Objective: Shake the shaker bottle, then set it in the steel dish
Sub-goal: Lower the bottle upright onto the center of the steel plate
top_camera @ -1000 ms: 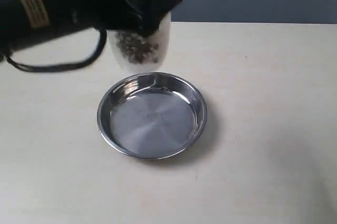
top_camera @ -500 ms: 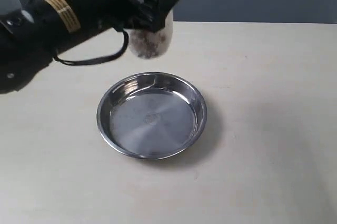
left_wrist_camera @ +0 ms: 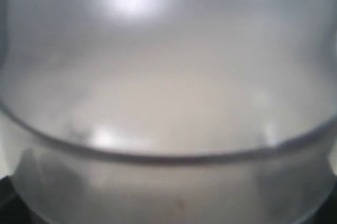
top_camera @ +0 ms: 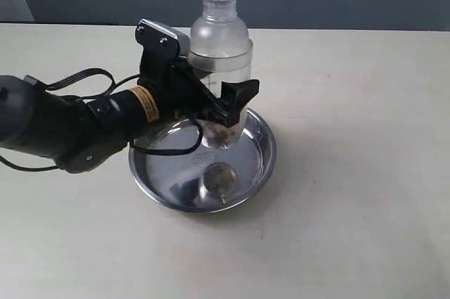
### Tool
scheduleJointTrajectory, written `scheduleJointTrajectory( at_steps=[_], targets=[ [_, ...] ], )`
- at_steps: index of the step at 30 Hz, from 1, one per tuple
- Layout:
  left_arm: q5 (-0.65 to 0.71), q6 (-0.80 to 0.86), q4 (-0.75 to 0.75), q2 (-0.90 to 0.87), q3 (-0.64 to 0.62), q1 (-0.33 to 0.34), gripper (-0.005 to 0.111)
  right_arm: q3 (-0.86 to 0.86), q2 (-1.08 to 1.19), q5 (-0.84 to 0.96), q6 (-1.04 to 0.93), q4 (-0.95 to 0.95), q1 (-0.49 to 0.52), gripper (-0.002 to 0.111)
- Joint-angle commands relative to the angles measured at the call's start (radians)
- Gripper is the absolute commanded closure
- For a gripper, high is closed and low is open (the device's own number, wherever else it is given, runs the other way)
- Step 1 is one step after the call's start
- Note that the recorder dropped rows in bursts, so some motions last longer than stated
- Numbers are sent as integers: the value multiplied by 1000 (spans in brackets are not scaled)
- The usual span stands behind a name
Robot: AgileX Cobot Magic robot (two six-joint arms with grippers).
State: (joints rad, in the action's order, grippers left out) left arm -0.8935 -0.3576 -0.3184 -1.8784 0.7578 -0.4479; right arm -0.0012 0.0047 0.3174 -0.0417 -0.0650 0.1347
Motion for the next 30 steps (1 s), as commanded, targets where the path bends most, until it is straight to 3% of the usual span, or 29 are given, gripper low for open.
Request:
scheduleJointTrajectory(
  at_steps=[1,7,11,13,15,16,23,27,30],
  targets=[
    [-50,1,0,-27,4,-2,106,1,-5,-13,-2,-1,3,109],
    [-35,23,-5,-46,4,0,106,1,-5,-13,-2,-1,3,109],
    [-61,46,-98,-63,-4,21,106,1,-5,-13,-2,-1,3,109],
    [-139,47,-101,-80,-28,34,97,1,-5,-13,-2,-1,3,109],
    [-193,47,-103,-107,-39,48,80,1,-5,-13,-2,-1,3,109],
    [-205,47,-104,-120,-42,52,69,1,-5,-13,-2,-1,3,109],
    [-206,47,-127,-126,-43,58,25,1,-5,-13,-2,-1,3,109],
    [-203,45,-167,-126,-43,58,7,1,-5,-13,-2,-1,3,109],
    [-205,45,-205,-126,-43,58,1,1,-5,-13,-2,-1,3,109]
  ],
)
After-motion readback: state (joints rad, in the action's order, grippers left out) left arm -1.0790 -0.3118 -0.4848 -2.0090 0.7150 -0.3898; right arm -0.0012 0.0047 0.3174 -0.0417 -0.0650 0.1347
